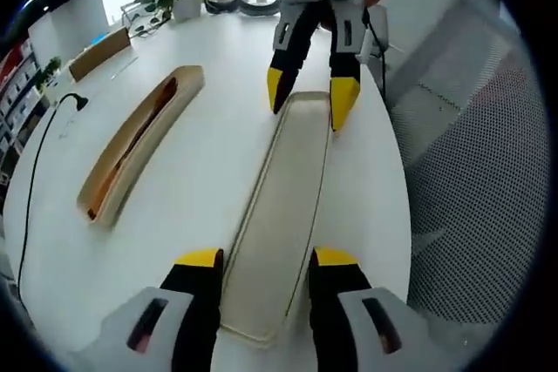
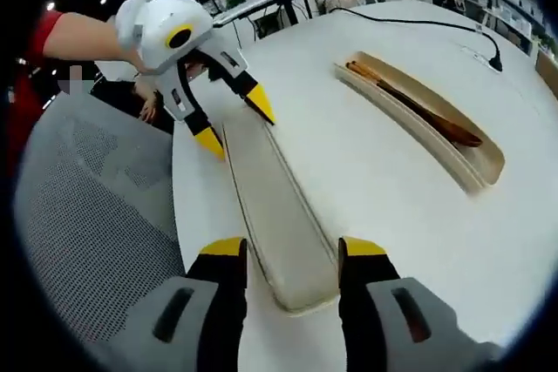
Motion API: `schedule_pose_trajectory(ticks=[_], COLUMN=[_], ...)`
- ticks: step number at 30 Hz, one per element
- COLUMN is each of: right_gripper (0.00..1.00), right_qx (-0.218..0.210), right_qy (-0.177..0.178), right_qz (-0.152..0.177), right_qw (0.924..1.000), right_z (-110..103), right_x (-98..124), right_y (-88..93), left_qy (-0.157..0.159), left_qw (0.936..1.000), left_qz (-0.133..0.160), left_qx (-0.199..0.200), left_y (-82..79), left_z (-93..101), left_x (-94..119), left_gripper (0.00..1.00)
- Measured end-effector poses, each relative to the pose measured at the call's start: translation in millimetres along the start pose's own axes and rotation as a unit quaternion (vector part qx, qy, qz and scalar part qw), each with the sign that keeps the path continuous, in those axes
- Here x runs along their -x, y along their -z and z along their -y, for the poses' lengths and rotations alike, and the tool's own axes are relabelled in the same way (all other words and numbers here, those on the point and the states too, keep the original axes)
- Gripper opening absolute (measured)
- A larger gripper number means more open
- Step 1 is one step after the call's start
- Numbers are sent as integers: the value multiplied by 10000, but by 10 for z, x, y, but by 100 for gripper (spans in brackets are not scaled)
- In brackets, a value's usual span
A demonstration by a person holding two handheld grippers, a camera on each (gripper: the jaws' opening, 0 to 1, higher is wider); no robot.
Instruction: Arrange the utensils inside the cutlery case until each visible utensil rests in its matching compartment.
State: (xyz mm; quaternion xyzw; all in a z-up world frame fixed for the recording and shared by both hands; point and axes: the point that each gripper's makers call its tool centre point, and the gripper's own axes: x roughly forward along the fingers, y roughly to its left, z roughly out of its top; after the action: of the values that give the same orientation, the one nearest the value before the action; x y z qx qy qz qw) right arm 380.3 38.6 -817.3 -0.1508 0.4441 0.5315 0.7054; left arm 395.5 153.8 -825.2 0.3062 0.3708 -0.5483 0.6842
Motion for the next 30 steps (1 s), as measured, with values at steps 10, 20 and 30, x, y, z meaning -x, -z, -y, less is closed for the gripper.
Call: schedule_pose_trajectory(ticks=[10, 20, 30], right_gripper=[35, 36, 35], right_qx=[1545, -488, 440], right_qy=[560, -474, -81], right_qz=[-523, 121, -205], right_qw=[9850, 9976, 9988], right_z=[-22, -222, -265], right_x=[-32, 39, 54], right_y=[151, 49, 204], left_qy=[165, 235, 399], left_qw=[9999, 9996, 9987], left_qz=[-15, -103, -187], left_qx=[29, 143, 245], left_y=[26, 25, 26], left_z=[-19, 26, 48], left_x=[23, 38, 49], left_gripper=[41, 41, 40])
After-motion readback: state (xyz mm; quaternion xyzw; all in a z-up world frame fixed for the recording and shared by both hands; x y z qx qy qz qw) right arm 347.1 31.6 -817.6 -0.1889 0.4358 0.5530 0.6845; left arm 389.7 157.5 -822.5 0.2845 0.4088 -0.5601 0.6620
